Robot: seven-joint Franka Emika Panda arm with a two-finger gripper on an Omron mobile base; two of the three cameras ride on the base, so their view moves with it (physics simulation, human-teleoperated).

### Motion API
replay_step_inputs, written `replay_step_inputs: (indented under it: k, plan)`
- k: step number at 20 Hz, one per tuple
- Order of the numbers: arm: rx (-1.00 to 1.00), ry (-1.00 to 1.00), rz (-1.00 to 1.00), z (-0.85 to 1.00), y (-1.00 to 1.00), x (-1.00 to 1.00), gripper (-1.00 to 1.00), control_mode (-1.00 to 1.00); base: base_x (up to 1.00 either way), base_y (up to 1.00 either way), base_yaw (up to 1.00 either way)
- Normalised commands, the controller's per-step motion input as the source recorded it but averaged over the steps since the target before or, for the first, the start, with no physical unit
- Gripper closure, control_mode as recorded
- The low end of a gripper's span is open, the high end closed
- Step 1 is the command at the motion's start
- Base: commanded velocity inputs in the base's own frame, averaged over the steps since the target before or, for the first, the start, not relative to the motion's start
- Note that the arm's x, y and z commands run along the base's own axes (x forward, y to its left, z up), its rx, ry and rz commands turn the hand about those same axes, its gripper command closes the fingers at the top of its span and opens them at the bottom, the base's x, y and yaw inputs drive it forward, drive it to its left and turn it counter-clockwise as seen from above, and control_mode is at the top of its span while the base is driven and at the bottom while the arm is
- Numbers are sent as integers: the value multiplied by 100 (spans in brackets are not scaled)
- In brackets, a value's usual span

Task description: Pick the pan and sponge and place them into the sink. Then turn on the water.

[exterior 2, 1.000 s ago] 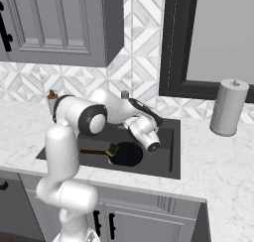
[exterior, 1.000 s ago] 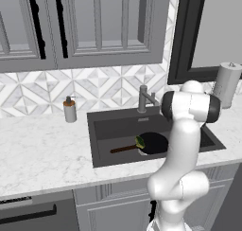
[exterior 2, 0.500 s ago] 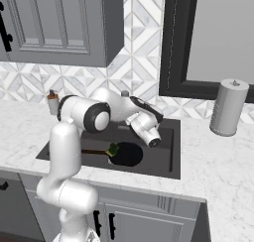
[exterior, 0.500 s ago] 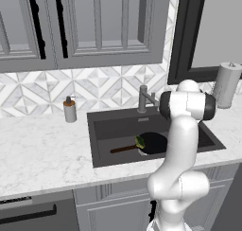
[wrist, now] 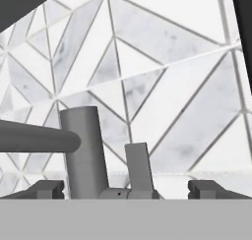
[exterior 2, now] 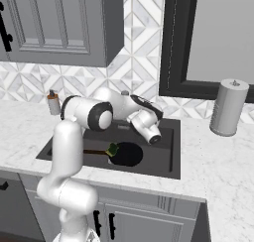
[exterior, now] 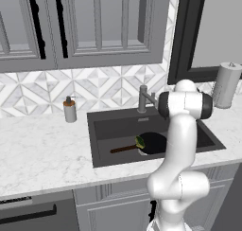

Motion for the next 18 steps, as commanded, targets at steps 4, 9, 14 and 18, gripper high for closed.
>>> replay_step_inputs:
  k: [4, 9, 14, 18]
  plan:
    - [0, 0, 0, 0, 11, 26, -100, -100, 0, 0, 0]
    - [0, 0, 0, 0, 7, 23, -100, -100, 0, 0, 0]
    - [0, 0, 0, 0, 2, 18, -100, -100, 0, 0, 0]
    - [0, 0, 0, 0, 0, 11, -100, -100, 0, 0, 0]
